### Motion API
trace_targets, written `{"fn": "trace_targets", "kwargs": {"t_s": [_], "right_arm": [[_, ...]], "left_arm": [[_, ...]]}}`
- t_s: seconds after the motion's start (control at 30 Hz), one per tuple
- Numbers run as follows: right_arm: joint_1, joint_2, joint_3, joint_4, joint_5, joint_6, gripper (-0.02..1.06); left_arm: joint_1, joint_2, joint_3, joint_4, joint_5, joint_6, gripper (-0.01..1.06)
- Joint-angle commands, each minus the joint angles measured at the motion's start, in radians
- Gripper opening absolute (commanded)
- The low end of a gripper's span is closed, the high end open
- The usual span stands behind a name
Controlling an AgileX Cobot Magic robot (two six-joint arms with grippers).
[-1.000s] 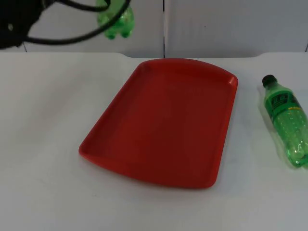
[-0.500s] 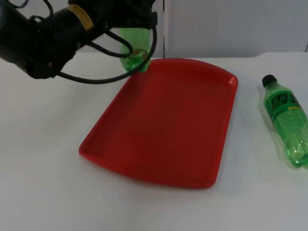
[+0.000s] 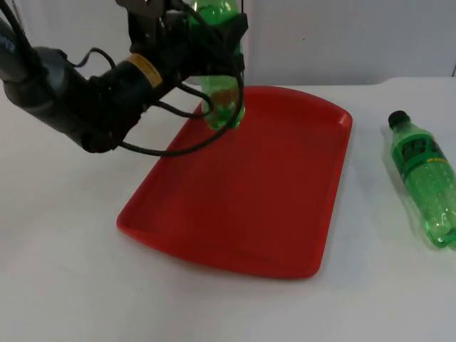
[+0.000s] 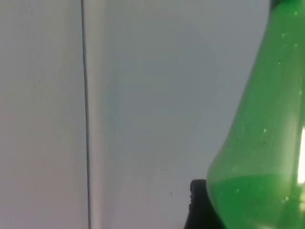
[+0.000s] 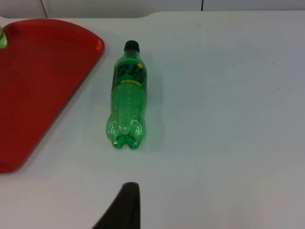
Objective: Place the bottle upright on the tray.
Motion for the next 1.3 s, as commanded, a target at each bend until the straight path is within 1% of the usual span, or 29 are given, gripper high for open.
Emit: {"fn": "trace_targets", "kwargs": {"t_s": [0.0,0.13,0.4,0.63,0.7,0.73,0.77,0.8,0.83,0.93,0.97,1.0,1.07,1.27], "right_arm": [[-0.009,-0.003,0.002,-0.001,-0.006,-0.008,1.05],[-0.009,-0.003,0.002,-0.001,-0.006,-0.008,1.05],[-0.009,-0.003,0.002,-0.001,-0.006,-0.008,1.05],[-0.009,-0.003,0.002,-0.001,-0.006,-0.008,1.05],[-0.009,-0.003,0.002,-0.001,-0.006,-0.008,1.05],[-0.009,-0.003,0.002,-0.001,-0.006,-0.008,1.05],[-0.009,-0.003,0.002,-0.001,-0.006,-0.006,1.05],[-0.009,-0.003,0.002,-0.001,-0.006,-0.006,1.05],[-0.009,-0.003,0.002,-0.001,-0.006,-0.006,1.05],[-0.009,-0.003,0.002,-0.001,-0.006,-0.006,1.05],[-0.009,-0.003,0.002,-0.001,-0.006,-0.006,1.05],[-0.009,-0.003,0.002,-0.001,-0.006,-0.006,1.05],[-0.009,-0.003,0.002,-0.001,-0.006,-0.006,1.05],[-0.009,-0.003,0.002,-0.001,-0.006,-0.006,1.05]], "left_arm": [[-0.005,0.021,-0.016,0.017,-0.033,-0.009,0.00],[-0.005,0.048,-0.016,0.025,-0.052,-0.009,0.00],[-0.005,0.092,-0.016,0.065,-0.049,-0.009,0.00],[-0.005,0.092,-0.016,0.083,-0.041,-0.009,0.00],[-0.005,0.092,-0.016,0.092,-0.041,-0.009,0.02],[-0.005,0.092,-0.016,0.092,-0.041,-0.009,0.07],[-0.005,0.092,-0.016,0.092,-0.041,-0.009,0.15],[-0.005,0.092,-0.016,0.092,-0.041,-0.009,0.15],[-0.005,0.092,-0.016,0.092,-0.041,-0.009,0.20],[-0.005,0.092,-0.016,0.094,-0.044,-0.009,0.66],[-0.005,0.092,-0.016,0.094,-0.044,-0.009,0.66],[-0.005,0.092,-0.016,0.094,-0.046,-0.009,0.82],[-0.005,0.092,-0.016,0.088,-0.048,-0.009,1.05],[-0.005,0.092,-0.016,0.088,-0.050,-0.011,1.05]]}}
